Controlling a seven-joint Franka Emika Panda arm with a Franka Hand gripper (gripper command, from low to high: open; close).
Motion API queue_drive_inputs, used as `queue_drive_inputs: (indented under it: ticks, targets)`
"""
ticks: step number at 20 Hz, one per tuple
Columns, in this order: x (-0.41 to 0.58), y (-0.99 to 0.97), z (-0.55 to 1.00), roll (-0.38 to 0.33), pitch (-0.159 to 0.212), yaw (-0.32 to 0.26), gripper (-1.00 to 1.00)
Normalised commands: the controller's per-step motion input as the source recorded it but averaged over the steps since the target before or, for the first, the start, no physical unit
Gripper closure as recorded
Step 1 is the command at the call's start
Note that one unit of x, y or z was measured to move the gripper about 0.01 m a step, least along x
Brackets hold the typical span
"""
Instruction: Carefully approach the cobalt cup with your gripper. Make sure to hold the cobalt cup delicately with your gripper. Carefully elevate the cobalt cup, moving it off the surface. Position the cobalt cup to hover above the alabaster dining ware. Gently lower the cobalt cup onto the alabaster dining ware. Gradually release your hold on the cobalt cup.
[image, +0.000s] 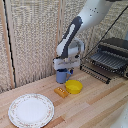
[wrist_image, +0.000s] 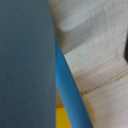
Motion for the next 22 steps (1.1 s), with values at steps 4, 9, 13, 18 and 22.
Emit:
queue_drive_inputs:
  ticks: [4, 9, 13, 18, 22]
  targets:
    - [-0.092, 0.15, 0.00, -0.008, -0.074, -0.053, 1.00]
    - [-0.188, 0.08, 0.09, -0.001, -0.068, -0.135, 1.00]
    - [-0.150, 0.00, 0.36, 0.006, 0.000, -0.132, 1.00]
    - [0.014, 0.00, 0.83, 0.081, 0.041, -0.098, 1.00]
    - [0.119, 0.00, 0.88, 0.083, 0.062, -0.040, 1.00]
